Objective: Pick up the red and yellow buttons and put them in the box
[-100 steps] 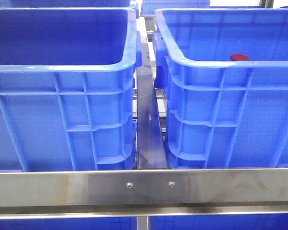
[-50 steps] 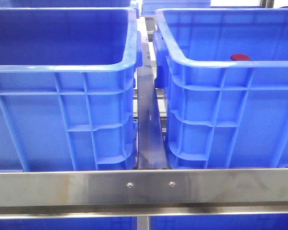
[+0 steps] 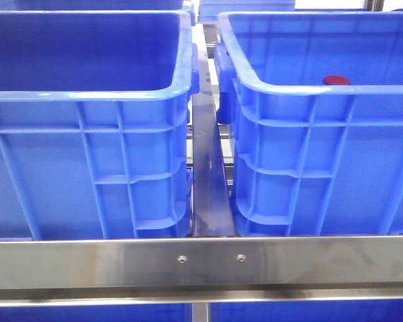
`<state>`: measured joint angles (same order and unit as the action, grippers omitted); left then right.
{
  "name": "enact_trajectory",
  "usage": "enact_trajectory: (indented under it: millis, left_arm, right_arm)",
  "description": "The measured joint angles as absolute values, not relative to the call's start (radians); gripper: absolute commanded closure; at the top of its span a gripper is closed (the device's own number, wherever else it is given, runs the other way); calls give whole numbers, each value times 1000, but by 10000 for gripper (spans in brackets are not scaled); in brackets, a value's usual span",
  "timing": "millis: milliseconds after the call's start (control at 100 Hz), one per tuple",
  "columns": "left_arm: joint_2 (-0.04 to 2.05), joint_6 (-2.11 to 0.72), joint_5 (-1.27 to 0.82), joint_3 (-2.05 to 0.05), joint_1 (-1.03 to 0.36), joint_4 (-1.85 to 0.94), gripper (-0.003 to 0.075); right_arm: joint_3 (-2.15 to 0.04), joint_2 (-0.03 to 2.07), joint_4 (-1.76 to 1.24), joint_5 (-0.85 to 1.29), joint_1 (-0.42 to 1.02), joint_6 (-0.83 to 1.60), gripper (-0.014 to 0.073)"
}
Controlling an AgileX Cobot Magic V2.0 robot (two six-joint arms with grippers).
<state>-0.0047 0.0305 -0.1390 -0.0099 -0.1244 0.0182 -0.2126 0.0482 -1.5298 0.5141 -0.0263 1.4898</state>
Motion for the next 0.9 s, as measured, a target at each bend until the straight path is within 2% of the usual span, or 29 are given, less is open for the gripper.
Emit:
enact_trajectory:
  millis: [120, 900]
  left_arm:
    - [-6, 32, -78, 1, -89, 25, 740]
    - [-6, 32, -98, 1, -77, 42, 740]
  right_arm:
    - [-213, 48, -1528, 516, -26, 1490, 654]
    - [-213, 48, -1528, 516, -26, 1490, 654]
